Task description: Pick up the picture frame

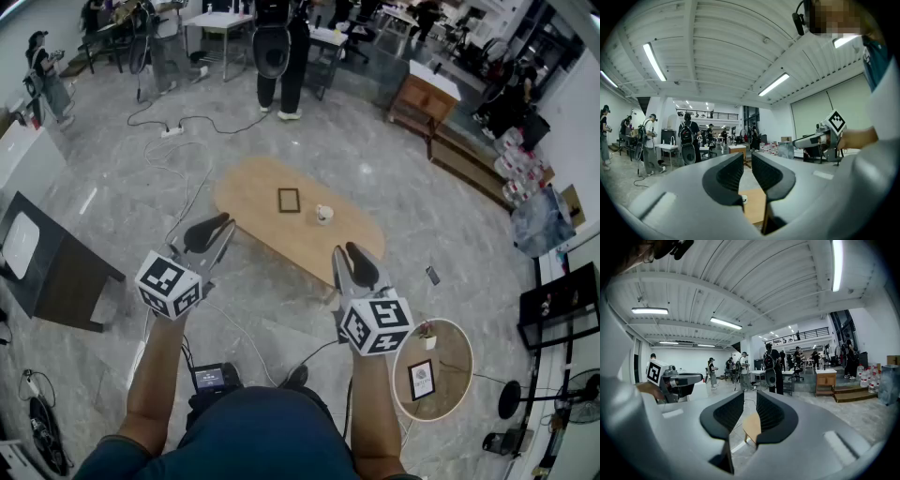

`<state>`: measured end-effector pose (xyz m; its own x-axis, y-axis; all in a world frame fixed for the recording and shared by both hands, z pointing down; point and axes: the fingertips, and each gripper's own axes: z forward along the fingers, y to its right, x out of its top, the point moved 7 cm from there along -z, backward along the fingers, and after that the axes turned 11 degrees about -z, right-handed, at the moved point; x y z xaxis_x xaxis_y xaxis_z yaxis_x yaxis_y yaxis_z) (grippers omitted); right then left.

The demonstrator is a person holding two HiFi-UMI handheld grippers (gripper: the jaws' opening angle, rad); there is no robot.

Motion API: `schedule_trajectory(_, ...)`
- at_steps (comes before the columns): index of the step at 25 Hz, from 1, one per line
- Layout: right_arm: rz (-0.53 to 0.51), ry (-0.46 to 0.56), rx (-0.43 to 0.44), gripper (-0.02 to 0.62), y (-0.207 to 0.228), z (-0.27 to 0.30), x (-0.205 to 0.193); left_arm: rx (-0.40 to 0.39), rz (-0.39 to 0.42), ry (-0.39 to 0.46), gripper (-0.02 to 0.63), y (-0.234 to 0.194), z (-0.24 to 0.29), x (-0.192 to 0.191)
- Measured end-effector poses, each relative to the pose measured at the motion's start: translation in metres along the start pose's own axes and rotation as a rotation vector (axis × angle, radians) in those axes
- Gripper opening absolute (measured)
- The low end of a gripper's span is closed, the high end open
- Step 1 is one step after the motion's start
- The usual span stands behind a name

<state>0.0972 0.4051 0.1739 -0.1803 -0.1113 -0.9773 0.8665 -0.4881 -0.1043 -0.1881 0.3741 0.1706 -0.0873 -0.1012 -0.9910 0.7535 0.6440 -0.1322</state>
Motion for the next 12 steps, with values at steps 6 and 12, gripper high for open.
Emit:
schedule_trajectory(6, -0.001, -0.003, -0.001, 0.066, 0.0044, -0.0009, 0.0001, -0.002, -0.001, -0.002, 0.054, 0.0023, 0.0034, -0.0011)
schedule_trajectory(12, 0.000, -0.002, -0.001, 0.066, 0.0042, -0.0002, -0.0009, -0.003, 0.000, -0.006, 0.054, 0.0015, 0.0039, -0.0023)
